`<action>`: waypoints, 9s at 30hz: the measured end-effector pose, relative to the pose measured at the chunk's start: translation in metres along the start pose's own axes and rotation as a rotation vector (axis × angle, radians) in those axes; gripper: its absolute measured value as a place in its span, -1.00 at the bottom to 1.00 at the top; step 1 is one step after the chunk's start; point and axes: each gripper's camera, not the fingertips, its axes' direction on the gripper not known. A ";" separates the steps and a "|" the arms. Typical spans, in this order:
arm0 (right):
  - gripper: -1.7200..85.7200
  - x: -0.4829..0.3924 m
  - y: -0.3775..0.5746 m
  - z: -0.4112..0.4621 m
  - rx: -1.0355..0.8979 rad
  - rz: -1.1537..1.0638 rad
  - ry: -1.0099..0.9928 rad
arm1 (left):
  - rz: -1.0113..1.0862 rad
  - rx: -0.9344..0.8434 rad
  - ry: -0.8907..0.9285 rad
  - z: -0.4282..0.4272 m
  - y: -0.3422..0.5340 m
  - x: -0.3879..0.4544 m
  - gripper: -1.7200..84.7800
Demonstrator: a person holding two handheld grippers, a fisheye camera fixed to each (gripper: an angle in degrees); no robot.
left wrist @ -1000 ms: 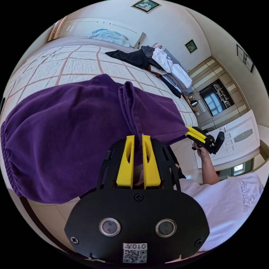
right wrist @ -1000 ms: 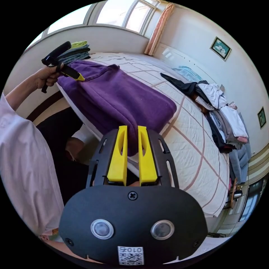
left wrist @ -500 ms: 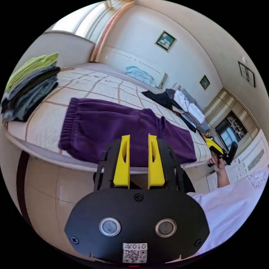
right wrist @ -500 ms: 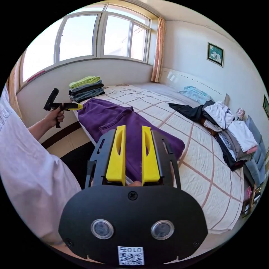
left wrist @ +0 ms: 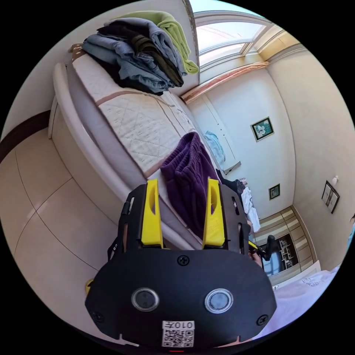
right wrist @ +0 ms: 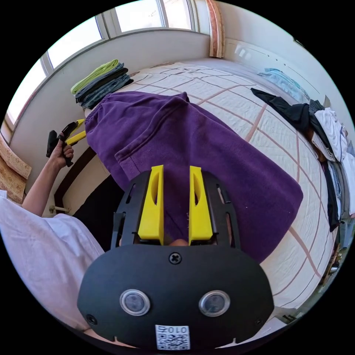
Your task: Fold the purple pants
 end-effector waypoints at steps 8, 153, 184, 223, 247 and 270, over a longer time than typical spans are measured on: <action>-0.75 0.012 0.029 -0.027 0.065 0.089 0.006 | -0.018 0.008 -0.075 0.015 0.002 0.021 -0.66; -0.66 0.223 0.128 0.010 0.249 0.848 -0.714 | 1.418 -0.498 0.064 0.275 0.378 0.481 -0.62; -0.65 0.258 0.129 -0.043 0.261 0.777 -0.927 | 0.124 -0.726 0.795 0.325 0.085 0.147 -0.47; -0.72 0.154 -0.048 -0.309 0.345 0.333 -0.890 | 0.376 -0.471 0.567 0.096 -0.004 0.189 -0.61; -0.73 -0.174 -0.770 -0.325 0.041 -0.581 -1.243 | 0.160 0.498 0.255 -0.294 -0.285 -0.020 -0.64; -0.70 -0.207 -0.746 -0.213 -0.215 -0.124 -1.102 | -0.204 0.331 0.345 -0.215 -0.293 -0.146 -0.64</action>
